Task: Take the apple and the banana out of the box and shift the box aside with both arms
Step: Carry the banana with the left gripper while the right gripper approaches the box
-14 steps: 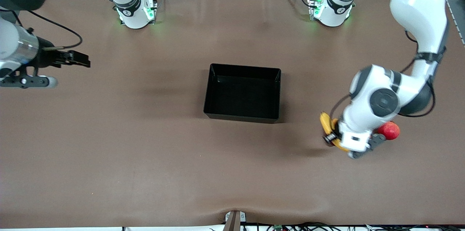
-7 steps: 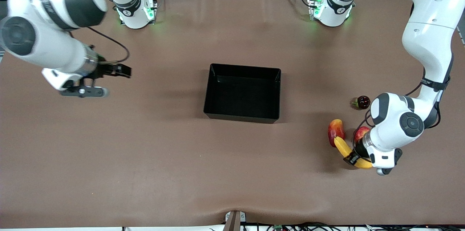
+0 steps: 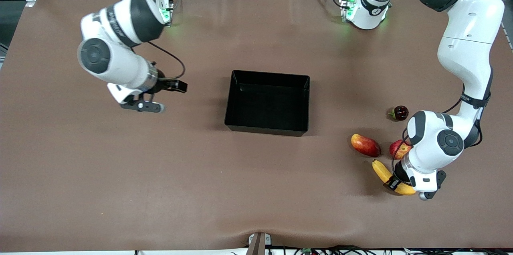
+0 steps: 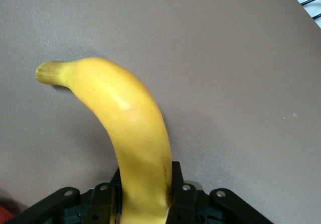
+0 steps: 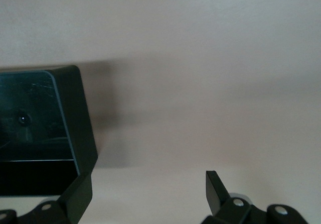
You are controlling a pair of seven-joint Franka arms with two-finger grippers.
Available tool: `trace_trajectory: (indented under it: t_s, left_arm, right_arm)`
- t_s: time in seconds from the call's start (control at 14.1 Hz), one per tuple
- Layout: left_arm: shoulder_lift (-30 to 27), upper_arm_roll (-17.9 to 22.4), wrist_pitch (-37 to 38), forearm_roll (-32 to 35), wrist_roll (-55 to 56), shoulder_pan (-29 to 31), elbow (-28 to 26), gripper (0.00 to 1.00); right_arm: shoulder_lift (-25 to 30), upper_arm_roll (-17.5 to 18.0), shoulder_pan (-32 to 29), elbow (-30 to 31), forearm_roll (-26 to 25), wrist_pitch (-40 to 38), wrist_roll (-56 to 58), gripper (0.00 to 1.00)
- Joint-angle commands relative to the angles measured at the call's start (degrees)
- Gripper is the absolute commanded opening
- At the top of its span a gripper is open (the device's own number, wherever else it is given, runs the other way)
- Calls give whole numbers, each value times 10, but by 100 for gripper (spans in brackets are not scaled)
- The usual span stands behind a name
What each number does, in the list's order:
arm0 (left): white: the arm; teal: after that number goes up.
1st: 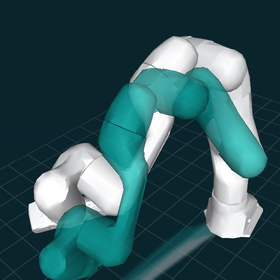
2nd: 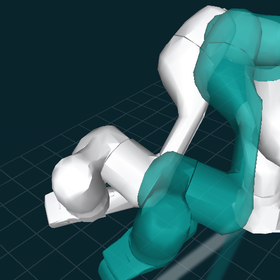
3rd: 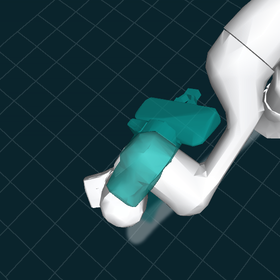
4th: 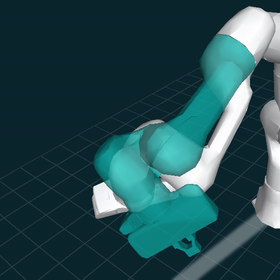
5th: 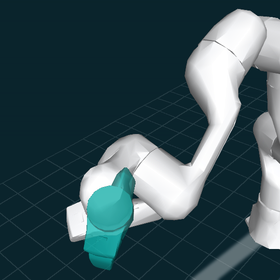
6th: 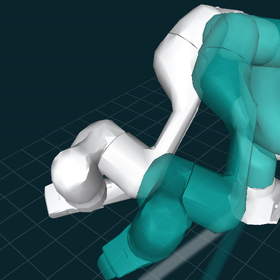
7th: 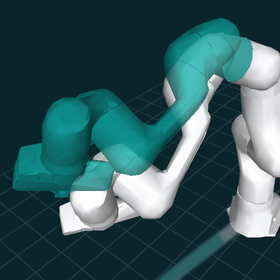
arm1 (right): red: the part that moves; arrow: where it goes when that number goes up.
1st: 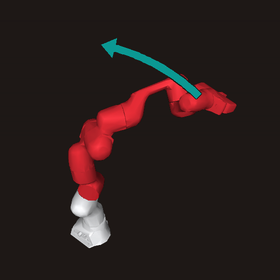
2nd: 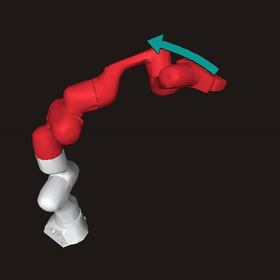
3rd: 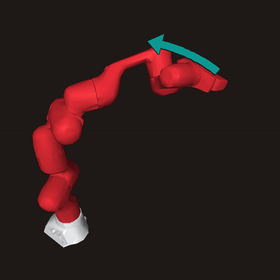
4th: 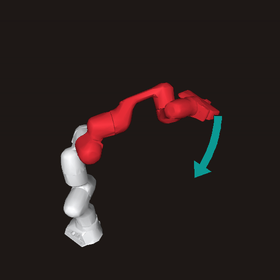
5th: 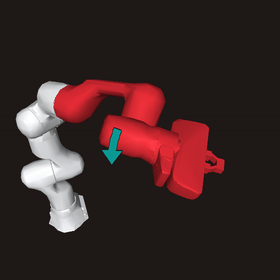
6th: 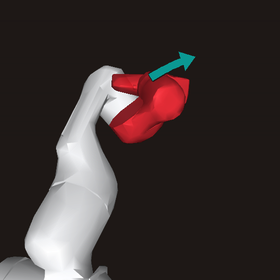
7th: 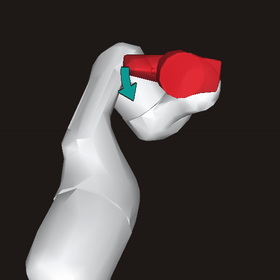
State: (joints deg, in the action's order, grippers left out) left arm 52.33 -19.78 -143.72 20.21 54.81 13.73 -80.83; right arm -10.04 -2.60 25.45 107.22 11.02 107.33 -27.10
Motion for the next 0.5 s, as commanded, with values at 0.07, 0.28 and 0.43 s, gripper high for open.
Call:
trace_trajectory:
  t_s: [0.07,0.28,0.43]
  left_arm:
    - [11,5,-1,-3,-50,9,16,0]
    - [23,5,-4,-10,-107,28,15,0]
    - [35,5,-6,-17,-108,28,14,0]
  right_arm:
    - [-43,-6,57,4,8,70,-50,100]
    - [-94,-6,96,5,8,140,-58,100]
    - [-117,-6,104,5,8,175,-59,100]
